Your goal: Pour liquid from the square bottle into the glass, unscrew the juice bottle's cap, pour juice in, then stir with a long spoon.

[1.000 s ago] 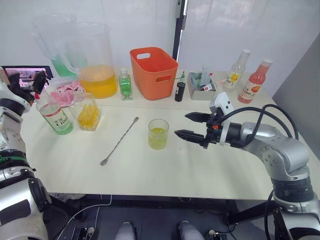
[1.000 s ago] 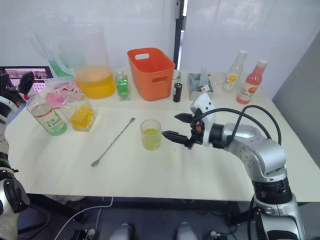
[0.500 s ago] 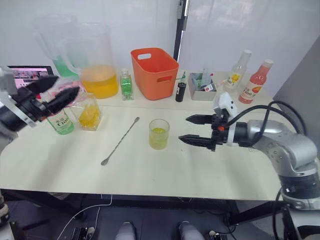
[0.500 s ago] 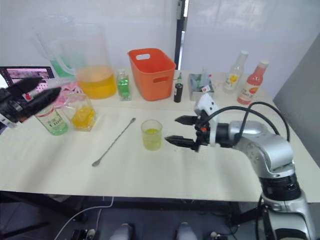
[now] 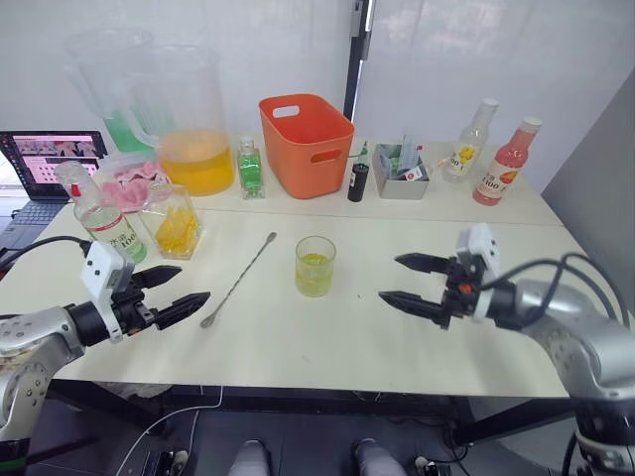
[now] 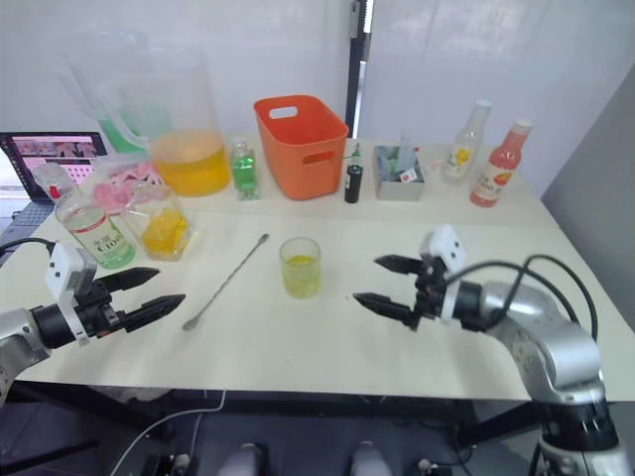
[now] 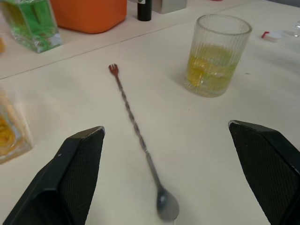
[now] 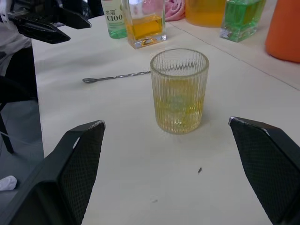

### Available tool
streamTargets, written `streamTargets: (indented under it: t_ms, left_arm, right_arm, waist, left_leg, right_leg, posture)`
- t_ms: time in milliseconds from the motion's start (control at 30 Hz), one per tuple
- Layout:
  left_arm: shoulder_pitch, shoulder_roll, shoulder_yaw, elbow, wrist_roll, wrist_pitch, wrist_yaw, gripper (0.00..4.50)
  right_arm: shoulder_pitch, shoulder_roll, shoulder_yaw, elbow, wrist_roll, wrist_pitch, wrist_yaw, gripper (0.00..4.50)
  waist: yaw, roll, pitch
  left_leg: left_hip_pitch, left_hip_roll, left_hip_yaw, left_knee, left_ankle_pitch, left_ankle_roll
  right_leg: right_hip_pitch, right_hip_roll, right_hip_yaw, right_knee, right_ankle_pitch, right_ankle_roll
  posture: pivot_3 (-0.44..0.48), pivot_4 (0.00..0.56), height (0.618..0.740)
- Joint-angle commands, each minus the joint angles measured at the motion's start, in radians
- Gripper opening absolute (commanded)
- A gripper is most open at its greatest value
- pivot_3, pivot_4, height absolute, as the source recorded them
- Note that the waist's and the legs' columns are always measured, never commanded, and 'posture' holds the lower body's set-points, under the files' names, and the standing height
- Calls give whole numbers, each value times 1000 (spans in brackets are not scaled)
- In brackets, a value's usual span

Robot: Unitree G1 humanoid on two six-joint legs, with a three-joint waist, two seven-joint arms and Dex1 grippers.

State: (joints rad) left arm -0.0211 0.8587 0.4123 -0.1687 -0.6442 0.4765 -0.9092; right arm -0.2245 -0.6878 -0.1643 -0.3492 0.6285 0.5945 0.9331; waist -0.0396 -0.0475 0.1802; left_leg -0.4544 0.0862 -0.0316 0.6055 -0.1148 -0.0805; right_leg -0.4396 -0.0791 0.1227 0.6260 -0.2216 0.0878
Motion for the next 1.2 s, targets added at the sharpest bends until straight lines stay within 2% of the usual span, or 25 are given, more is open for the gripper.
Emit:
streamTargets:
  t_ms: [33, 300, 400, 533, 767, 933, 1200]
  left_arm:
    - [32, -20, 24, 94, 71, -119, -31, 4477]
    - [73, -52, 59, 318, 119, -251, -79, 4477]
    - [79, -56, 74, 373, 127, -277, -92, 4477]
    - [92, -60, 76, 365, 129, -290, -98, 4477]
    - [109, -78, 84, 304, 109, -276, -77, 4477]
    - [140, -95, 99, 219, 94, -242, -44, 4477]
    - [170, -136, 85, -19, 100, -94, 139, 4477]
  right_arm:
    - [150, 25, -104, 0, -37, -133, -13, 4500]
    - [361, 60, -303, 139, -68, -293, -50, 4500]
    - [417, 36, -334, 240, -117, -384, -13, 4500]
    - [436, 22, -348, 324, -137, -446, 6, 4500]
    - [389, 13, -333, 346, -114, -435, 16, 4500]
    - [300, -19, -287, 258, -58, -321, 27, 4500]
    - [119, -115, -173, 98, 67, -105, 79, 4500]
  waist:
    - [0, 0, 0]
    - [-7, 0, 0]
    - [-6, 0, 0]
    - [-7, 0, 0]
    - [-12, 0, 0]
    - [-22, 0, 0]
    - [-25, 0, 0]
  left_leg:
    - [0, 0, 0, 0, -1, -1]
    - [3, 0, 0, 0, -2, -3]
    - [4, 0, 1, 1, -2, -3]
    - [4, 0, 1, 0, -2, -3]
    - [7, 0, 1, 0, -2, -3]
    - [7, 0, 1, -1, -2, -3]
    - [7, 0, 1, 0, -2, -3]
  right_leg:
    - [0, 0, 0, 0, 0, 0]
    - [2, 0, 0, 0, 1, -1]
    - [2, -1, 0, -1, 1, -1]
    - [2, -1, 0, -1, 1, -1]
    - [3, -2, 0, -1, 1, -1]
    - [4, -2, 1, -1, 1, -1]
    - [4, -2, 1, -1, 1, -1]
  posture:
    - [0, 150, 717]
    - [0, 150, 717]
    - [0, 150, 717]
    - [0, 150, 717]
    - [0, 150, 717]
    - [0, 150, 717]
    - [0, 150, 717]
